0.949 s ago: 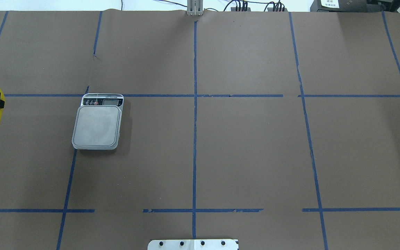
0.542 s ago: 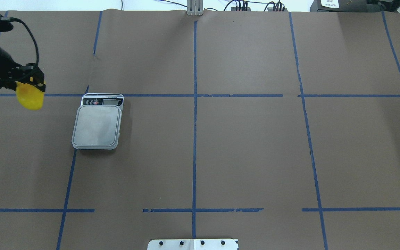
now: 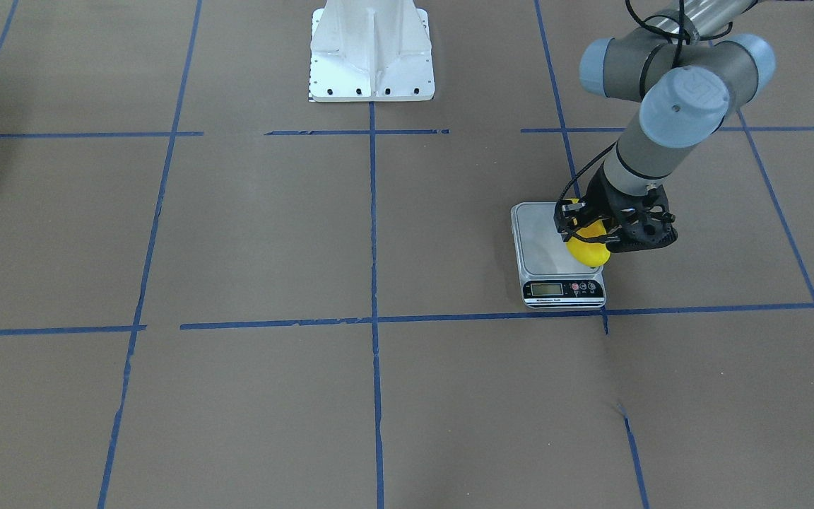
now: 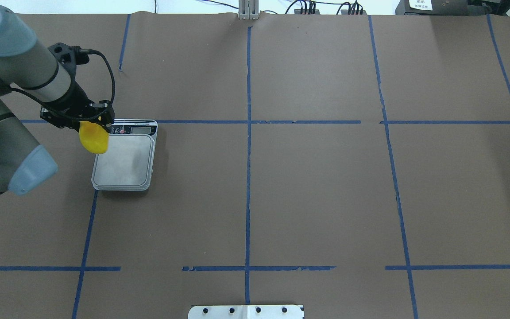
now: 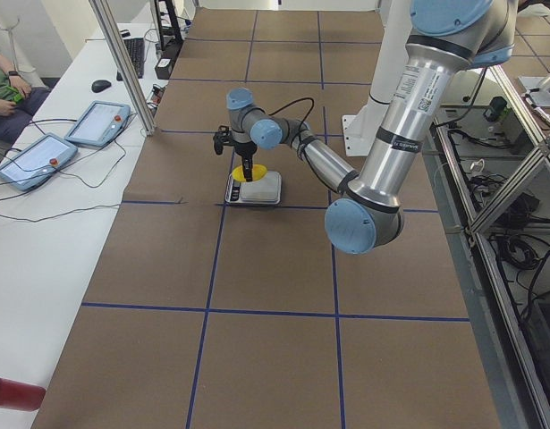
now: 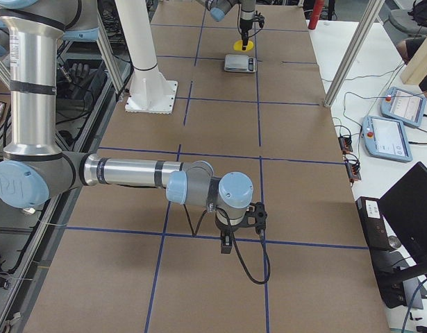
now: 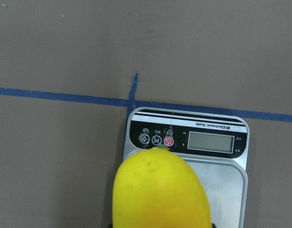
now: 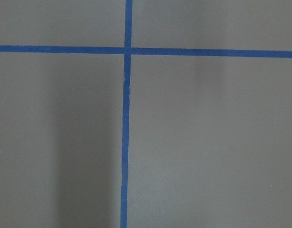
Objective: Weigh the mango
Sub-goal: 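Lift the mango and carry it over the scale tray with the left gripper, then lower the mango into the scale tray and open the left gripper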
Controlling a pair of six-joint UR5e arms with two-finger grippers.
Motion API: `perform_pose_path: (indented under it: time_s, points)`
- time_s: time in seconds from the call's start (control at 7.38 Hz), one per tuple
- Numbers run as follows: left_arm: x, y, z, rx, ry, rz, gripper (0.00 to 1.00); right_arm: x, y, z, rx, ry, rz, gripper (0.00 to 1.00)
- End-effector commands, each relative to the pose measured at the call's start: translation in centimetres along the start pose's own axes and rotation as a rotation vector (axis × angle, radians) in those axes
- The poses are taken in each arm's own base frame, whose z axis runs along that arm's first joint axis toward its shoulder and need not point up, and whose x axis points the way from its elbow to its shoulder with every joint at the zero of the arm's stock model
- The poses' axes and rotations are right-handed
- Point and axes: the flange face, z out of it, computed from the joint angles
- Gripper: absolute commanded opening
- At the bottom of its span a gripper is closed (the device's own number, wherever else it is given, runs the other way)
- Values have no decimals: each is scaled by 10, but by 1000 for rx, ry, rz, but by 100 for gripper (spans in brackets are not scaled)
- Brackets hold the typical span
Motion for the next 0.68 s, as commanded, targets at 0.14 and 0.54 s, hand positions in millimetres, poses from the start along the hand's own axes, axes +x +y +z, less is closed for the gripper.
perform_pose_path:
  time_s: [0.14,0.54]
  points:
    - [9,11,32,-11,-2,8,0,0,0,0,0,0,0,100]
    - [12,13,24,0,10,22,100,0,0,0,1,0,-1,100]
